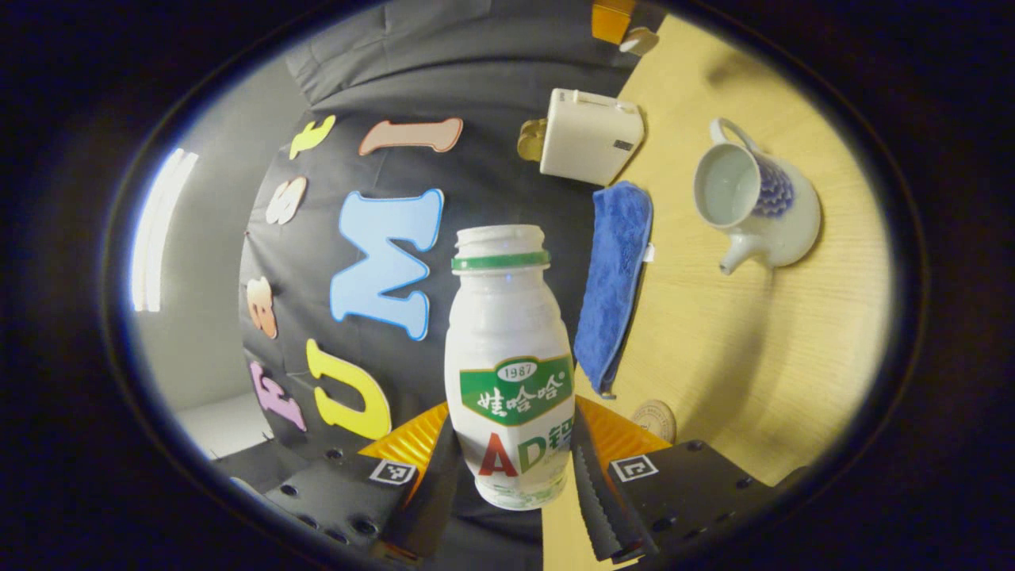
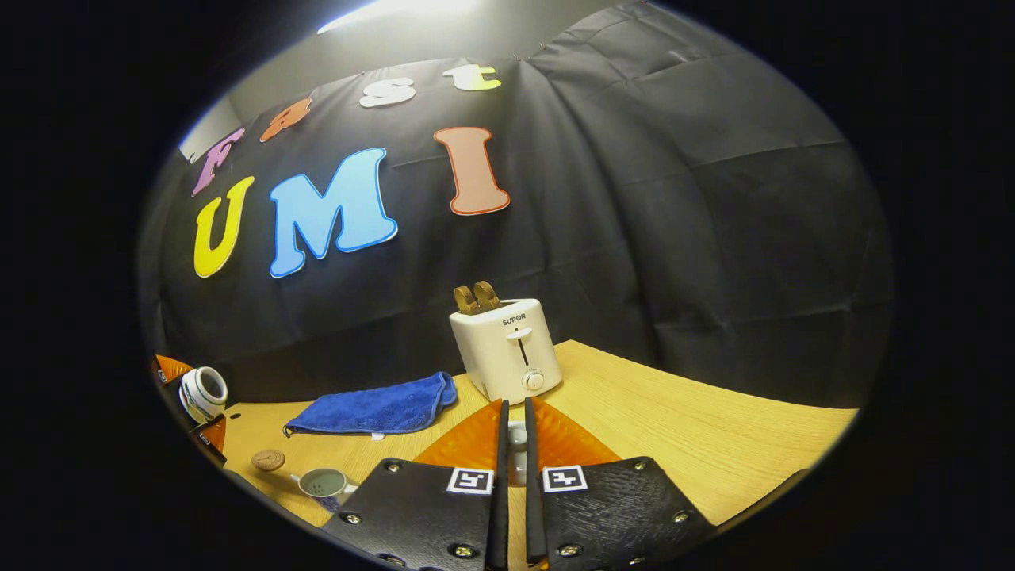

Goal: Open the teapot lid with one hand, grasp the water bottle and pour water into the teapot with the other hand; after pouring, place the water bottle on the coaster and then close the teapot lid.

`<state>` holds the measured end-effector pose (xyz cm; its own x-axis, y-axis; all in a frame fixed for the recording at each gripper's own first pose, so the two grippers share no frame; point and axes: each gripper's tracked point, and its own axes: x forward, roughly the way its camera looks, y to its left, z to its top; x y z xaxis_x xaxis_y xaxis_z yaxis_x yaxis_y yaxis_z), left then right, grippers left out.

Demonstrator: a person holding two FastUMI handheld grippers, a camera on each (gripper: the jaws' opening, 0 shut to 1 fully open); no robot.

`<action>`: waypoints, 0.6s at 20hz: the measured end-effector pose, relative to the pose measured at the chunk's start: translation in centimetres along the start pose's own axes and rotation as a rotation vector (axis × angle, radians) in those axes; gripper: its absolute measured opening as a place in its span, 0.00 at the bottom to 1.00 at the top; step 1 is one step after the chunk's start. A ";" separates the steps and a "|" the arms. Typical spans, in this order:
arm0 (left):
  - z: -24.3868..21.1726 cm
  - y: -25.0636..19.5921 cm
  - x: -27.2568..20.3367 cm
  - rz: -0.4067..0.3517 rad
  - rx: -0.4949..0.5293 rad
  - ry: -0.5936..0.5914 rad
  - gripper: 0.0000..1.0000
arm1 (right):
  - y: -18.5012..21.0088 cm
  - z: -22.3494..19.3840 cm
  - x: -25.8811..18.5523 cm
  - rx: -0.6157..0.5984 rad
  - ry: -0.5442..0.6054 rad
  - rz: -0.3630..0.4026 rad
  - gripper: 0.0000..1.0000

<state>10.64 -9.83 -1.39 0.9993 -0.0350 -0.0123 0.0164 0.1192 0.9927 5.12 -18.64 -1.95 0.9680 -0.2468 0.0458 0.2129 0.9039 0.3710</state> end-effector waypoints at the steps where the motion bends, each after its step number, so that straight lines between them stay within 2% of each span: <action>1: 0.1 0.1 0.2 0.004 0.031 0.000 0.74 | 0.0 0.0 0.1 0.000 0.001 0.003 0.08; 7: 1.5 0.5 -0.2 0.053 0.176 -0.043 0.74 | -0.1 -0.1 0.1 0.018 0.008 0.007 0.08; 12: 2.3 0.6 -0.5 0.064 0.255 -0.071 0.74 | -0.6 -0.3 0.3 0.056 0.022 0.001 0.08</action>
<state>10.04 -12.06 -0.56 0.9931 -0.1057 0.0508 -0.0644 -0.1298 0.9894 5.30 -19.14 -2.47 0.9710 -0.2378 0.0261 0.2049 0.8829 0.4226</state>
